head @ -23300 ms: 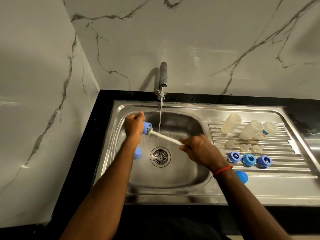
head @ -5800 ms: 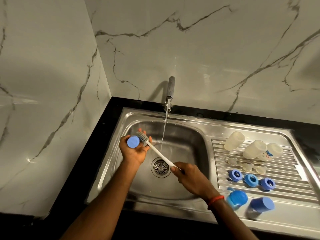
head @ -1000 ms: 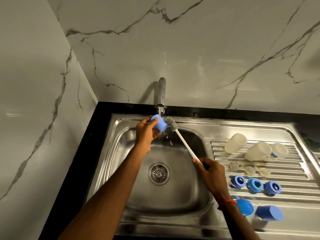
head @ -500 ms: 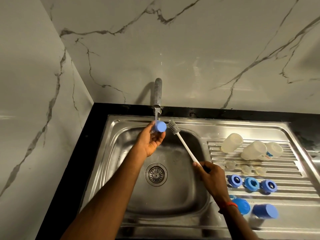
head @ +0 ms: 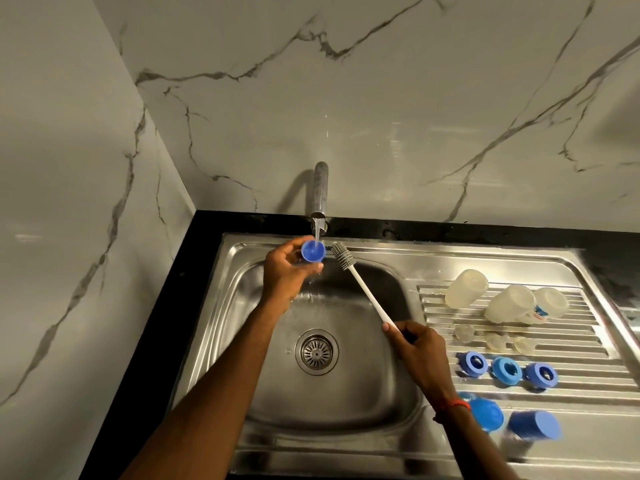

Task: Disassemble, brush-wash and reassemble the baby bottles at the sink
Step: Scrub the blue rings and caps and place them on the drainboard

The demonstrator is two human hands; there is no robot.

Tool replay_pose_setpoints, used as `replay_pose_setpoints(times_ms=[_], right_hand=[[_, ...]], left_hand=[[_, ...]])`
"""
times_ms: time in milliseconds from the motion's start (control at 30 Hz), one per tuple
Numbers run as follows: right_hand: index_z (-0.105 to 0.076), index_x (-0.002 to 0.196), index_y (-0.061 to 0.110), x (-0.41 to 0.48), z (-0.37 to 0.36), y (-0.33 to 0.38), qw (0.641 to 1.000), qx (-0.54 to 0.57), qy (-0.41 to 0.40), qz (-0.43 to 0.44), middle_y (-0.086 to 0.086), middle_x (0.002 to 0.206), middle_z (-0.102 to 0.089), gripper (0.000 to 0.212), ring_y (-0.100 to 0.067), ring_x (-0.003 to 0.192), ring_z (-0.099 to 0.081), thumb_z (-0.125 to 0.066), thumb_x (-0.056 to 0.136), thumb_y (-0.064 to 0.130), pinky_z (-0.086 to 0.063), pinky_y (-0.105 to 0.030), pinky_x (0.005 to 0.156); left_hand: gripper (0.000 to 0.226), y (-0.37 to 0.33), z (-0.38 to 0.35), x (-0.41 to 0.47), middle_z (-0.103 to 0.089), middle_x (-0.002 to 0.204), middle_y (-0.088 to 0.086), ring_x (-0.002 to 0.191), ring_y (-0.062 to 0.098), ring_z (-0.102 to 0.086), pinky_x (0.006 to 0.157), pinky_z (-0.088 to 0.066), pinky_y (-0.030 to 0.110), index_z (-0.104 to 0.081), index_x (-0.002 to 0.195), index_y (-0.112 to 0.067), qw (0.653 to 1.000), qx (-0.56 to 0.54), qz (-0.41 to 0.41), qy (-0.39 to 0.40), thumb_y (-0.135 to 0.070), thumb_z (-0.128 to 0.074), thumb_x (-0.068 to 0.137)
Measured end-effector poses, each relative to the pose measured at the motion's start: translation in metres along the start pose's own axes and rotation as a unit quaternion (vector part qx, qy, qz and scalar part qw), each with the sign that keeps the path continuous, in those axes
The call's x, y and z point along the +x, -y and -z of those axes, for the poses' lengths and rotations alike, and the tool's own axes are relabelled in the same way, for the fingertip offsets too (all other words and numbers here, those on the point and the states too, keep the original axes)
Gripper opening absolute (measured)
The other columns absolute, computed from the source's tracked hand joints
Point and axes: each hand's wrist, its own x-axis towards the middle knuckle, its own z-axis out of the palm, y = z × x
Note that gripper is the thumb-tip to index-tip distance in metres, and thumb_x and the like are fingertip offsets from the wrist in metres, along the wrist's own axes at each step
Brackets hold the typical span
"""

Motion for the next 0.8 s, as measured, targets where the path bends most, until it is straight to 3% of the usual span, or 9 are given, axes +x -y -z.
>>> replay_pose_setpoints(times_ms=[100, 267, 533, 700, 800], right_hand=[[-0.076, 0.089, 0.016, -0.001, 0.003, -0.001, 1.000, 0.010, -0.004, -0.004, -0.002, 0.074, -0.071, 0.031, -0.010, 0.064, -0.064, -0.066, 0.085, 0.045, -0.046, -0.008, 0.053], [-0.076, 0.086, 0.019, -0.006, 0.006, -0.007, 1.000, 0.020, -0.008, -0.008, 0.000, 0.072, -0.071, 0.043, -0.010, 0.066, -0.065, -0.060, 0.079, 0.058, -0.049, -0.012, 0.054], [-0.075, 0.081, 0.019, -0.010, 0.009, -0.010, 1.000, 0.020, -0.013, -0.011, 0.001, 0.062, -0.067, 0.042, -0.004, 0.053, -0.057, -0.061, 0.079, 0.058, -0.044, -0.013, 0.051], [-0.076, 0.084, 0.019, -0.010, 0.009, -0.009, 1.000, 0.020, -0.011, -0.006, -0.001, 0.066, -0.068, 0.041, -0.007, 0.056, -0.059, -0.061, 0.079, 0.057, -0.045, -0.012, 0.051], [-0.076, 0.084, 0.016, -0.010, 0.008, -0.008, 1.000, 0.017, -0.013, -0.002, -0.002, 0.065, -0.068, 0.038, -0.005, 0.055, -0.059, -0.063, 0.081, 0.053, -0.045, -0.012, 0.051]], left_hand=[[0.058, -0.001, -0.003, 0.001, -0.074, 0.109, -0.005, 0.098, 0.010, -0.071, 0.080, -0.060, 0.025, -0.069, 0.121, -0.019, 1.000, 0.024, 0.008, -0.009, -0.002, -0.088, 0.069], [0.058, -0.003, -0.011, -0.001, -0.074, 0.105, -0.007, 0.093, 0.005, -0.070, 0.072, -0.055, 0.013, -0.069, 0.120, -0.018, 1.000, 0.010, 0.020, -0.012, 0.001, -0.087, 0.069], [0.058, 0.008, -0.013, -0.005, -0.075, 0.109, -0.004, 0.096, 0.009, -0.071, 0.081, -0.059, 0.023, -0.069, 0.122, -0.018, 0.999, 0.012, 0.019, -0.029, -0.001, -0.087, 0.070], [0.061, 0.014, -0.008, -0.012, -0.071, 0.110, -0.008, 0.096, 0.007, -0.068, 0.086, -0.056, 0.020, -0.068, 0.124, -0.019, 0.995, 0.097, 0.011, 0.030, -0.006, -0.089, 0.068], [0.056, 0.021, 0.002, -0.016, -0.071, 0.102, -0.012, 0.093, 0.006, -0.067, 0.088, -0.056, 0.025, -0.071, 0.114, -0.022, 0.989, 0.141, 0.000, 0.036, -0.008, -0.090, 0.063]])
